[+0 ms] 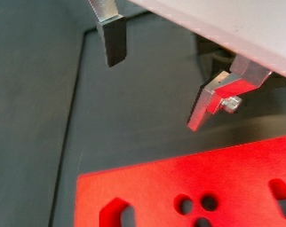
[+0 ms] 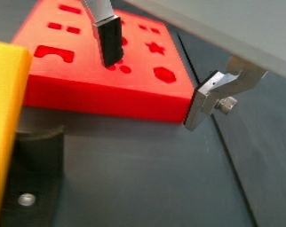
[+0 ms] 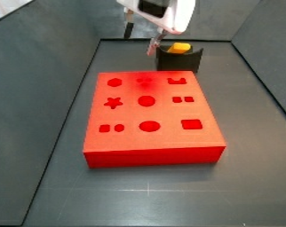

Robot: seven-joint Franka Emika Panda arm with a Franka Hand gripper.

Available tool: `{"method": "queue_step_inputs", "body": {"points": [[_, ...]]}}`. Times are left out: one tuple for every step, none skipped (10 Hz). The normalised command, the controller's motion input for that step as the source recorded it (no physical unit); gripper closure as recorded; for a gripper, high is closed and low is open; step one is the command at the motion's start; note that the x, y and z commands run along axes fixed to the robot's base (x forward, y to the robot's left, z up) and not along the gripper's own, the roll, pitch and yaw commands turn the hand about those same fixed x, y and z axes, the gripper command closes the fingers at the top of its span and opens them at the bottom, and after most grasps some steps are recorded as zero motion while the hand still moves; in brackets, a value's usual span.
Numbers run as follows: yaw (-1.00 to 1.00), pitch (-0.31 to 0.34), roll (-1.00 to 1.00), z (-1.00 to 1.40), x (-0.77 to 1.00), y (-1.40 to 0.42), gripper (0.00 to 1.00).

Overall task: Pick up the square-circle object. Move up. Rotate the square-circle object. Place the square-circle object on the fixture. Regrasp the square-circle object. Move to above the board. Insert the square-circle object.
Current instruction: Regrasp the square-circle object.

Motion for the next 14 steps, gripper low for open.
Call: {"method": "queue_step_inputs", "body": {"points": [[-1.00, -0.327, 0.66, 0.01, -0.05, -0.01, 0.00], [-1.00, -0.339, 0.65, 0.01, -0.06, -0.01, 0.00], [-1.00, -0.346, 0.64, 0.01, -0.06, -0.01, 0.00], [-1.00, -0.342, 0.62, 0.01, -0.05, -0.01, 0.00], [-1.00, -0.331, 0.60, 0.00, -0.05, -0.01, 0.00], [-1.00, -0.310, 0.59, 0.00, -0.05, -0.01, 0.00], [-1.00, -0.269, 0.58, 0.00, -0.04, -0.01, 0.00], [-1.00, -0.225, 0.57, 0.00, -0.05, -0.01, 0.00], [-0.99, -0.181, 0.55, 0.00, -0.05, -0.01, 0.00], [-0.62, 0.003, 0.33, 0.00, -0.04, 0.00, 0.00], [-0.44, 0.083, 0.23, 0.00, -0.04, 0.00, 0.00], [-0.31, 0.130, 0.15, 0.00, -0.03, 0.00, 0.00], [-0.18, 0.150, 0.12, 0.01, 1.00, 0.00, 0.00], [-0.12, 0.172, 0.10, 0.00, 1.00, 0.00, 0.00]]}}
